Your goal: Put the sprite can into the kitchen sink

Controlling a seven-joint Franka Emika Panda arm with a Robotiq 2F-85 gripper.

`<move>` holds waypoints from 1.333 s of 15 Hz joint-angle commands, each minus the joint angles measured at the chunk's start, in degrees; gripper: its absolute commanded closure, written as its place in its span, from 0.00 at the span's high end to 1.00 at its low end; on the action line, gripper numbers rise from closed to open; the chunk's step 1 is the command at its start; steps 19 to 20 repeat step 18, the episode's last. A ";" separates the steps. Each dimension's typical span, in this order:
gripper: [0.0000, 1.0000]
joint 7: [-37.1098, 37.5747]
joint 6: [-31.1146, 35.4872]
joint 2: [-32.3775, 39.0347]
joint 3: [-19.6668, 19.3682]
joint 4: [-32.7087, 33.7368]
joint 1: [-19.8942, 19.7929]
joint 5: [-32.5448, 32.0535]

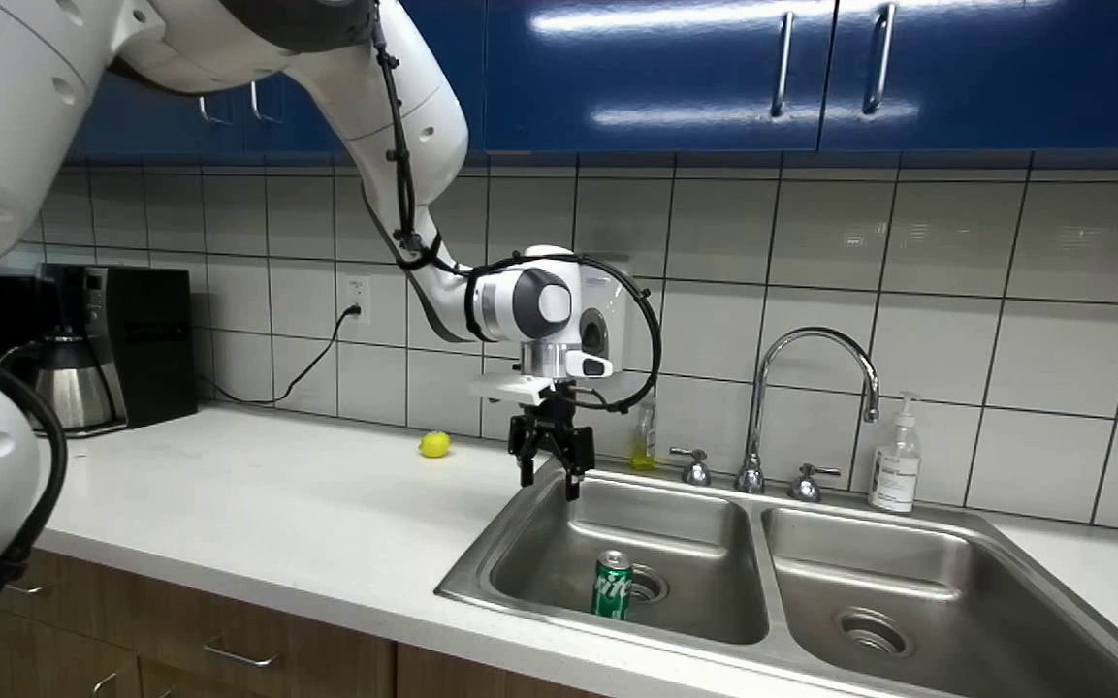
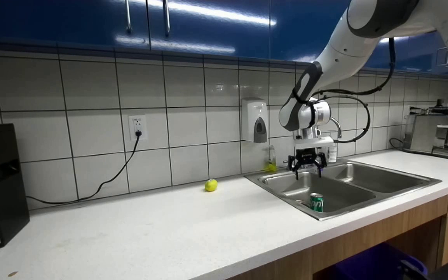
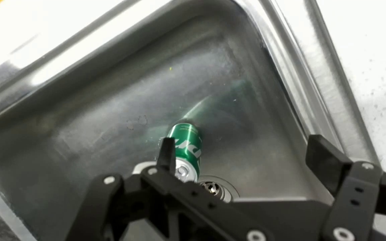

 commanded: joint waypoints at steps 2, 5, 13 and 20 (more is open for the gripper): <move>1.00 -2.91 1.25 -8.23 2.43 -9.35 -1.42 -1.13; 1.00 -3.63 0.81 -12.31 3.20 -13.78 -1.25 -1.17; 1.00 -2.79 0.15 -16.58 5.26 -18.58 -1.29 -0.44; 1.00 -2.84 0.16 -18.75 5.67 -20.58 -1.26 -0.39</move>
